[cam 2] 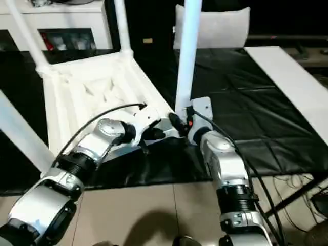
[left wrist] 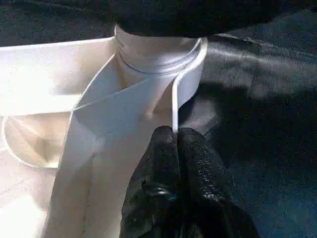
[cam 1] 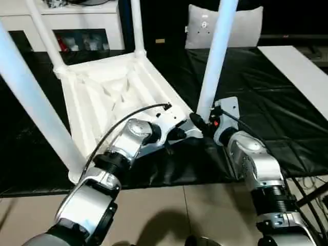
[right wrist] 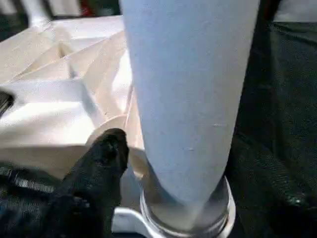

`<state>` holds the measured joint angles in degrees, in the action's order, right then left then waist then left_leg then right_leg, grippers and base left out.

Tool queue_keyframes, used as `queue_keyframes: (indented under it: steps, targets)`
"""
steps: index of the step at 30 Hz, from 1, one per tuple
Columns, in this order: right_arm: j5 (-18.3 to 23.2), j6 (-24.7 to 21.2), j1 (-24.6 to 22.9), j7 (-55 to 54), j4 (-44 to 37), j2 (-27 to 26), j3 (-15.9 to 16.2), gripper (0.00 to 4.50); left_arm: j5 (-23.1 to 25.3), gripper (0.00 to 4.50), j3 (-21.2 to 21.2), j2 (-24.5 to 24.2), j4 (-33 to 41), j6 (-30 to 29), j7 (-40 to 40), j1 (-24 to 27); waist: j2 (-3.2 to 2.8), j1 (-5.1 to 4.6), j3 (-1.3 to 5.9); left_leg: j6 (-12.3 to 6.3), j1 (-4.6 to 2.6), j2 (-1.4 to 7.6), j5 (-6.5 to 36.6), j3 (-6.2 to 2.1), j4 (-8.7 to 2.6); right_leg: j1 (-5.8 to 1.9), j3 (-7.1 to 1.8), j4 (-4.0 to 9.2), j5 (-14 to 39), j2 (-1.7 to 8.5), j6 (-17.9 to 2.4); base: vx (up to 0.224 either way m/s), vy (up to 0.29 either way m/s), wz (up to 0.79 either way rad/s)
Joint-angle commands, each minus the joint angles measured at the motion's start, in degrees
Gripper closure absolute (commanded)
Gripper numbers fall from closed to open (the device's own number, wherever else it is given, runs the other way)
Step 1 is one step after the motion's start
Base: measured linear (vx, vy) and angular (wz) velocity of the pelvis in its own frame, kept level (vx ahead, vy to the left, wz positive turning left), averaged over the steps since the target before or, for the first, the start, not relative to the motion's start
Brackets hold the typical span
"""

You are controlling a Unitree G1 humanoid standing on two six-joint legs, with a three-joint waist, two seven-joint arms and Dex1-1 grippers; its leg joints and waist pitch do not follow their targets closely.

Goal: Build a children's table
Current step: Rotate leg to tighten

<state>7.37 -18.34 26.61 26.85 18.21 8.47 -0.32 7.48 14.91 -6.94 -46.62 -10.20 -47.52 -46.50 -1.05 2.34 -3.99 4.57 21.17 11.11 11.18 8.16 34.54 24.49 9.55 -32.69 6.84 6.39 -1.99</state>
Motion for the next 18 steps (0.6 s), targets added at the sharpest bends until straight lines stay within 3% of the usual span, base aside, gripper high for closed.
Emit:
queue_keyframes:
  steps: [1, 4, 8, 12, 13, 14, 18]
  targets:
    - [1.58, 1.54, -0.54, 3.31, -1.53, 0.04, 2.41, 1.02, -0.39, 4.50, -0.57, -0.95, 2.47, 0.88, -0.27, 0.01, 0.68, 0.73, 5.78, -7.66, 0.76, 1.11, 3.07, 0.41, -3.06, -5.37, -3.24, 3.00, 12.82, 2.75, -9.04, 0.000, 0.000, 0.00]
    - [2.66, 3.71, -2.75, 10.55, -1.78, 5.31, 0.92, 0.57, 0.22, 4.50, 1.35, -5.60, 3.13, 4.78, -7.53, 1.60, 0.59, 0.98, 5.52, -7.93, 0.60, 1.06, 5.32, 0.65, -3.12, -5.34, -3.25, 3.60, 15.66, 2.66, -8.38, 0.000, 0.000, 0.00]
    - [4.09, 4.92, -4.18, 18.47, -2.25, 9.51, 1.17, 0.28, 0.33, 4.50, 3.40, -8.65, 3.46, 8.95, -14.21, 2.48, 0.41, 1.22, 5.05, -6.19, 0.20, 1.16, 9.23, 0.66, -3.42, -5.11, -3.13, 4.42, 22.02, 2.61, -6.25, 0.000, 0.000, 0.00]
    - [7.87, 5.62, -6.83, 35.70, -4.32, 17.68, 3.88, 0.28, 1.58, 4.50, 7.95, -13.54, 3.67, 16.70, -25.20, 3.45, 0.59, 1.79, 4.70, -5.55, -0.50, 1.52, 12.97, 0.54, -3.72, -4.87, -3.02, 5.28, 27.36, 2.70, -4.05, 0.000, 0.000, 0.00]
    - [8.19, 5.90, -6.99, 37.26, -4.52, 18.34, 4.18, 0.28, 1.95, 4.50, 8.52, -13.95, 3.56, 17.48, -26.06, 3.46, 0.51, 1.68, 4.41, -5.37, -0.50, 1.67, 13.97, 0.54, -3.89, -4.83, -3.02, 5.33, 28.40, 2.68, -3.96, 0.000, 0.000, 0.00]
    - [8.57, 6.08, -6.89, 38.59, -4.38, 18.87, 4.39, 0.28, 2.15, 4.50, 9.13, -14.34, 3.36, 18.68, -27.17, 3.44, 0.74, 1.74, 4.58, -4.72, -0.77, 1.51, 14.24, 0.57, -3.75, -4.79, -2.85, 5.54, 29.78, 2.80, -3.60, 0.000, 0.000, 0.00]
    - [9.41, 6.05, -5.96, 42.92, -3.21, 19.98, 5.22, 0.62, 1.67, 4.50, 10.78, -15.27, 3.60, 22.27, -32.08, 3.68, 0.49, 2.53, 4.59, -3.87, -1.23, 1.64, 14.04, 0.52, -3.88, -4.77, -2.56, 5.96, 31.87, 2.98, -2.98, 0.000, 0.000, 0.00]
